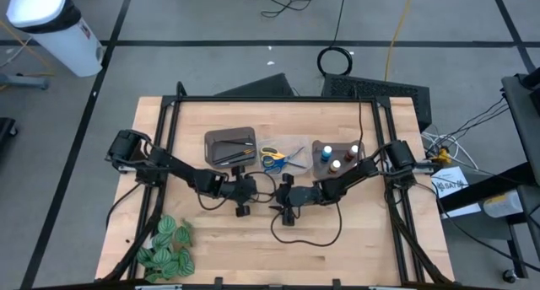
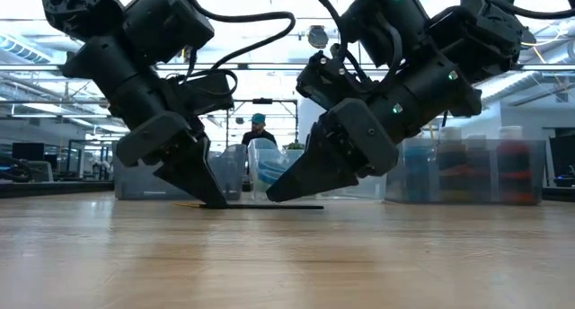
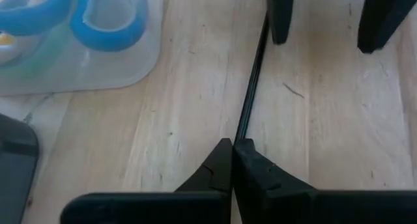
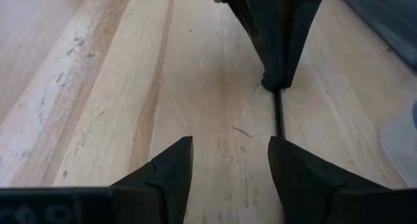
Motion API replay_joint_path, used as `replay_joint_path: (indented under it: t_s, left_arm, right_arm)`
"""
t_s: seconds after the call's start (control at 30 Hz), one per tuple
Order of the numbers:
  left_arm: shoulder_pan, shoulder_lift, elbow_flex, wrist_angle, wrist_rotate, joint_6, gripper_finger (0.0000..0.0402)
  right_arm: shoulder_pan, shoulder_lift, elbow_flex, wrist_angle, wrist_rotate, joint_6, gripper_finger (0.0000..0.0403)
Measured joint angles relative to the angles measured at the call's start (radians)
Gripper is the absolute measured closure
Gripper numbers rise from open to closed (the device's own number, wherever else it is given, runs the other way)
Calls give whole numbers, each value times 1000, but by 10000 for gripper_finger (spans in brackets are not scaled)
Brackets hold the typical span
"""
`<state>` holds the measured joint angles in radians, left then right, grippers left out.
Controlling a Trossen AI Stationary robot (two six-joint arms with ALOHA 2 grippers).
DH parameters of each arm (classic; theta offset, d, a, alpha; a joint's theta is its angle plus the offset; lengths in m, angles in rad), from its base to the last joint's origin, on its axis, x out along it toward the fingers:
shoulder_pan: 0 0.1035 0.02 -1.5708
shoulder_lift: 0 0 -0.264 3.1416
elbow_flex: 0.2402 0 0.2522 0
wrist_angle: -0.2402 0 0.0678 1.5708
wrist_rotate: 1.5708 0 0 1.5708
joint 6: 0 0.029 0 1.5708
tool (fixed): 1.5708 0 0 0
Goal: Pick & Place Paint Supplies
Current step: Put the gold paint brush into the left black bin
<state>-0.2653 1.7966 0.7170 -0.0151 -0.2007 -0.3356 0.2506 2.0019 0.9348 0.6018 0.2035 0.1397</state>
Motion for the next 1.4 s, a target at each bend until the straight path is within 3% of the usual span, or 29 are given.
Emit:
replay_joint_path:
  t_s: [0.27, 0.47, 0.77, 0.97, 1.4]
  left_arm:
    - [-19, -23, -2, -9, 3, 40, 398]
    - [-55, -97, -9, -69, 17, 42, 399]
    - [-114, -164, -12, -98, -11, 39, 400]
    - [-117, -165, -8, -93, -30, 37, 401]
    - [-142, -167, 111, -196, -86, 47, 401]
  right_arm:
    - [30, -120, 0, -67, 14, -64, 218]
    - [68, -215, 0, -174, 112, -73, 221]
    - [72, -173, -2, -172, 110, -58, 224]
    - [72, -124, 0, -61, 109, -50, 226]
    - [74, -103, 0, -15, 105, -69, 230]
